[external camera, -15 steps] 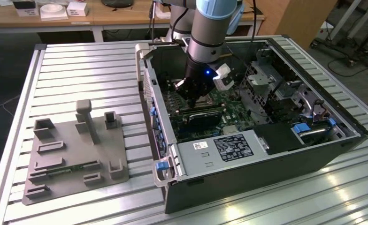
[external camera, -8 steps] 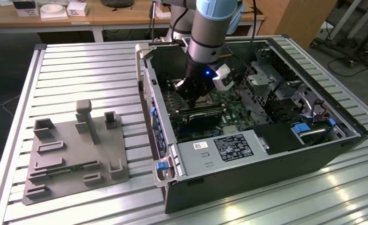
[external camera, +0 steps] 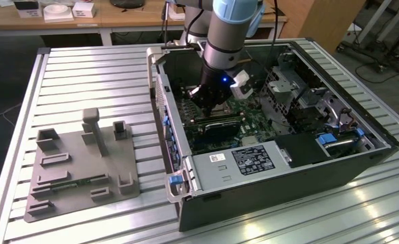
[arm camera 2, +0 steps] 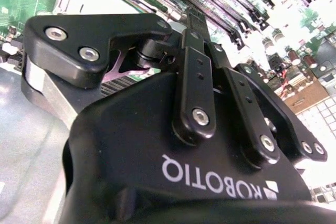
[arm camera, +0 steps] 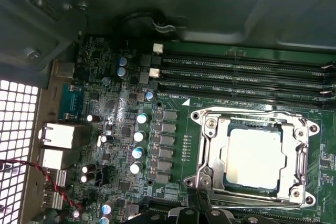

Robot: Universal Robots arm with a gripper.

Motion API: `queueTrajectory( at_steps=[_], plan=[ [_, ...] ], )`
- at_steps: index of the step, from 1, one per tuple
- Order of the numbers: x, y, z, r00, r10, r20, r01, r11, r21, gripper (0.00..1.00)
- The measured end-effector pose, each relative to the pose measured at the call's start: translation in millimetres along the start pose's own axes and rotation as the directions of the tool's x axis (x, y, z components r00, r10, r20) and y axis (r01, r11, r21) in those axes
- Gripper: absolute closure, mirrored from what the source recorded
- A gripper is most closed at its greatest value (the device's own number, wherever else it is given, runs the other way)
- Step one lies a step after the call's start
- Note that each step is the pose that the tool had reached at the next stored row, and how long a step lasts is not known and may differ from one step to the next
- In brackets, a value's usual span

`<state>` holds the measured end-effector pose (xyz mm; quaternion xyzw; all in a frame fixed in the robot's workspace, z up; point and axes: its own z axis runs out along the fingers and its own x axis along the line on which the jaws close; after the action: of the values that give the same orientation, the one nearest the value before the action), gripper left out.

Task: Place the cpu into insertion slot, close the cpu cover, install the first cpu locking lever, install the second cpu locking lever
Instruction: 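Install the second cpu locking lever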

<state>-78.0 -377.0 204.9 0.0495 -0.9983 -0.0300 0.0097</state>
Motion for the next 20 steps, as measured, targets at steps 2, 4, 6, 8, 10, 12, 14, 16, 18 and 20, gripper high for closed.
queueTrajectory(
  at_steps=[2, 4, 6, 8, 10, 12, 14, 16, 18, 20],
  plan=[
    [0.0, 0.0, 0.6, 1.0, 0.0, 0.0003, 0.0, 1.0, -0.0036, 0.89],
    [0.0, 0.0, 1.4, 1.0, 0.0, 0.0006, 0.0, 1.0, -0.0066, 0.89],
    [0.0, -0.1, 2.1, 1.0, 0.0, 0.0007, 0.0, 1.0, -0.0082, 0.89],
    [0.0, 0.0, 3.0, 1.0, 0.0, 0.0009, 0.0, 1.0, -0.0095, 0.89],
    [-0.1, 0.0, 3.5, 1.0, 0.0, 0.001, 0.0, 0.9999, -0.0108, 0.89],
    [-0.1, 0.2, 3.9, 1.0, 0.0, 0.001, 0.0, 0.9999, -0.0124, 0.89],
    [-0.2, 0.7, 4.3, 1.0, 0.0, 0.0014, 0.001, 0.9999, -0.0141, 0.89],
    [-0.2, 1.2, 4.5, 1.0, 0.0, 0.0015, 0.0, 0.9999, -0.0152, 0.89],
    [-0.3, 1.7, 4.8, 1.0, -0.001, 0.0015, 0.001, 0.9999, -0.0168, 0.89],
    [-0.3, 2.1, 5.1, 1.0, -0.001, 0.0017, 0.001, 0.9998, -0.0183, 0.89]
  ],
)
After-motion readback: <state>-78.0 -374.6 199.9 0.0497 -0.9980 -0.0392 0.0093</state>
